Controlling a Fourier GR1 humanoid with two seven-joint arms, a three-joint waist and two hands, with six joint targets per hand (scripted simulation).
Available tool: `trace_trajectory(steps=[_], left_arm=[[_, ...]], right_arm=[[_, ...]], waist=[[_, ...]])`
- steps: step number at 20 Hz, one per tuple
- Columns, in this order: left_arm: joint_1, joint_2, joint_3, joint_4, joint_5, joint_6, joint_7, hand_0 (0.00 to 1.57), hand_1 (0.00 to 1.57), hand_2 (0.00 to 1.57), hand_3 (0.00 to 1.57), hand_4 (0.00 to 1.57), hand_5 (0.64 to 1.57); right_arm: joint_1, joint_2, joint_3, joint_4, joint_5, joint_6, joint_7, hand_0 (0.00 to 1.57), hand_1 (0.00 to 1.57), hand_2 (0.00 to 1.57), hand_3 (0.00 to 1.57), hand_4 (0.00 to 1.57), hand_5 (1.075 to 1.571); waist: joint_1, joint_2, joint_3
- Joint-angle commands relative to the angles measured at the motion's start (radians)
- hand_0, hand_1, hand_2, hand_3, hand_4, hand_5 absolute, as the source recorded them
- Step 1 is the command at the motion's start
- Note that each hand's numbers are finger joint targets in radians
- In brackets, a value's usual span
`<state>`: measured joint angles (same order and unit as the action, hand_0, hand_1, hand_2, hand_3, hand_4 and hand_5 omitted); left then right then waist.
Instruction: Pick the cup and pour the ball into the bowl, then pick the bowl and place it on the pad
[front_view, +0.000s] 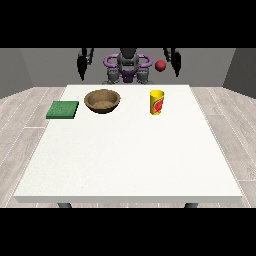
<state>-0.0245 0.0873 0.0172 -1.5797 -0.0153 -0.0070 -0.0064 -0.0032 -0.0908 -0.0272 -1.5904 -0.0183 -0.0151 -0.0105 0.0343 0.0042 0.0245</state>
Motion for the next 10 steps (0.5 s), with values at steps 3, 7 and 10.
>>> trace_trajectory(steps=[3,7,10], left_arm=[[-0.015,0.037,0.008,-0.079,0.006,-0.012,0.063,0.0,0.0,0.0,0.0,0.0,1.524],[0.118,-0.081,-0.045,-0.124,0.173,-0.041,0.022,0.0,0.0,0.0,0.0,0.0,1.524],[0.133,-0.084,-0.147,-0.228,0.211,-0.035,0.07,0.0,0.0,0.0,0.0,0.0,1.536]], right_arm=[[-0.007,-0.029,-0.008,-0.075,-0.005,0.001,0.065,0.0,0.0,0.0,0.0,0.0,1.568],[0.141,0.045,-0.029,-0.047,-0.096,0.02,-0.027,0.0,0.0,0.0,0.0,0.0,1.568],[0.05,-0.006,-0.082,-0.063,-0.092,-0.001,0.041,0.0,0.0,0.0,0.0,0.0,1.566]], waist=[[-0.006,-0.206,-0.0177],[-0.005,-0.298,-0.0236],[0.043,-0.282,-0.0244]])
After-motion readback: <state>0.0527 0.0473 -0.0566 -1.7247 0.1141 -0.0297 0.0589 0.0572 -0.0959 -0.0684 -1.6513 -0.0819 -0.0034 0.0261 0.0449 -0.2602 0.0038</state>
